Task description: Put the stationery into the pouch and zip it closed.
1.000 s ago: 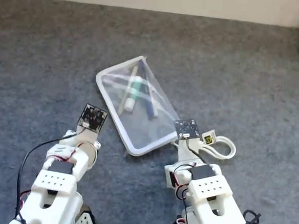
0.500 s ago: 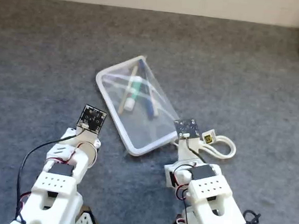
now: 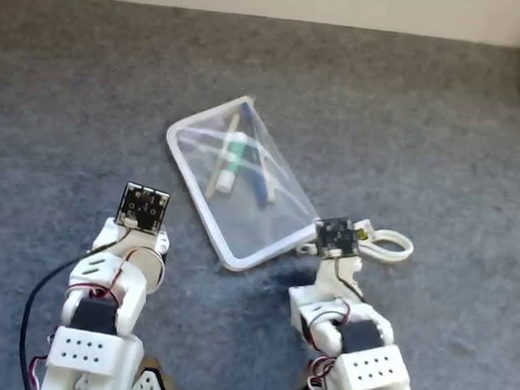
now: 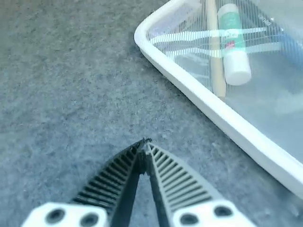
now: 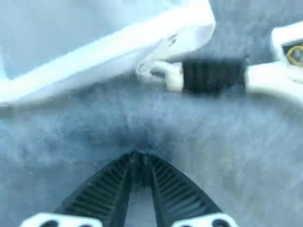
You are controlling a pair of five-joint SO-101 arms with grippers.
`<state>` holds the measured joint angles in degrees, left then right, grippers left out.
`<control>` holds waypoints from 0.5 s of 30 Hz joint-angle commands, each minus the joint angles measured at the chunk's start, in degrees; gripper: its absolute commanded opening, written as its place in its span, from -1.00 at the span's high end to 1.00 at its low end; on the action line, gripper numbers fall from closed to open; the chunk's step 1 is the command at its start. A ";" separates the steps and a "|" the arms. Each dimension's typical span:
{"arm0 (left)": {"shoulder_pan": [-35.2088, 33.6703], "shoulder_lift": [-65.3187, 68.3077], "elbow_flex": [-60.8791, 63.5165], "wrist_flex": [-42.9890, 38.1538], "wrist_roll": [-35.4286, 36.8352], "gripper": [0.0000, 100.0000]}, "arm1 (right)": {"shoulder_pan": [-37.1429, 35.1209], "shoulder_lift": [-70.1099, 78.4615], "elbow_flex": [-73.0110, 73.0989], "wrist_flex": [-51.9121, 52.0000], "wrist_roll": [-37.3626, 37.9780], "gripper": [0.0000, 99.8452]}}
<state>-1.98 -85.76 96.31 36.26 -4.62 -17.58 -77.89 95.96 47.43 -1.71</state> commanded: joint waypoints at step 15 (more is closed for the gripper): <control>-0.48 -13.05 1.19 22.24 1.93 0.99 | 1.10 -24.13 7.69 18.07 0.18 0.99</control>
<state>-1.98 -97.80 96.31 54.20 -3.12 -17.49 -102.95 96.04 66.33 -1.80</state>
